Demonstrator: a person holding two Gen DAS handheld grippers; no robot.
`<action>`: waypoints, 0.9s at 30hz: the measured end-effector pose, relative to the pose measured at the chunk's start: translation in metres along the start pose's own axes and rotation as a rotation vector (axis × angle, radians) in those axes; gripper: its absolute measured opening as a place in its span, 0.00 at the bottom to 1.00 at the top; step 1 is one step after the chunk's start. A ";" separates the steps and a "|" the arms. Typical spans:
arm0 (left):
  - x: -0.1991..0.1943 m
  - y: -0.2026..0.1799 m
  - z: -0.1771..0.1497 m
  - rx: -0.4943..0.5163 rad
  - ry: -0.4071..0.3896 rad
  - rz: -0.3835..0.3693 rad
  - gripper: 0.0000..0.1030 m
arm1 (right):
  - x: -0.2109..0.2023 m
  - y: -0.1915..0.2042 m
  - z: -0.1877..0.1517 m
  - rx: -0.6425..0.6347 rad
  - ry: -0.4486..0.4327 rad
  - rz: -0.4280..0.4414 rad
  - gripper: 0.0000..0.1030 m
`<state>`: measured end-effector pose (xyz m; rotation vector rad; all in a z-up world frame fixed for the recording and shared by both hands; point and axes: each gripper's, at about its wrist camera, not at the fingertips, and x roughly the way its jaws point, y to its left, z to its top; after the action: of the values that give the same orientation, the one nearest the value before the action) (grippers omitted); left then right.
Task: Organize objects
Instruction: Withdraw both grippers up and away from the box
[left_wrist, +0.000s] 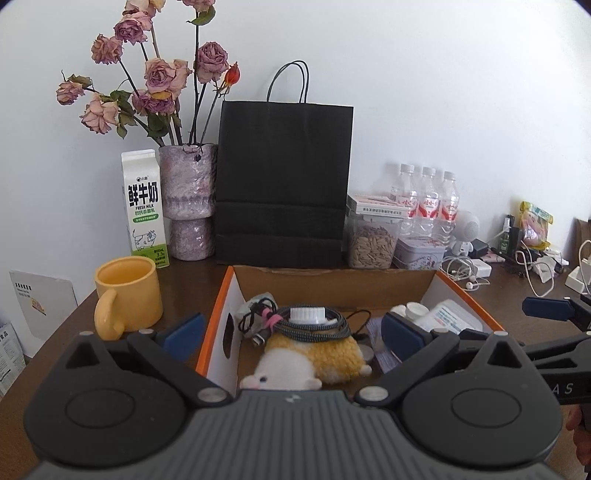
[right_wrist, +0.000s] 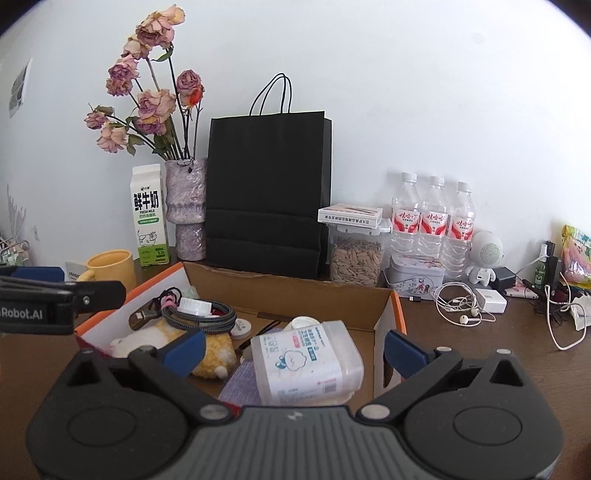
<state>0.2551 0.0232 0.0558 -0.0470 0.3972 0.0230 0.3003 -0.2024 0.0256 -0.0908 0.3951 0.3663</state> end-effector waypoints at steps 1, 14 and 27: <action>-0.005 0.000 -0.003 0.001 0.013 -0.007 1.00 | -0.005 0.001 -0.002 0.003 0.008 0.000 1.00; -0.053 -0.001 -0.039 -0.016 0.139 -0.027 1.00 | -0.059 0.010 -0.031 0.032 0.076 0.002 1.00; -0.070 -0.002 -0.046 -0.024 0.145 -0.025 1.00 | -0.079 0.013 -0.035 0.029 0.065 0.005 1.00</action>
<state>0.1726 0.0180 0.0407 -0.0770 0.5414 -0.0001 0.2151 -0.2215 0.0246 -0.0731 0.4648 0.3635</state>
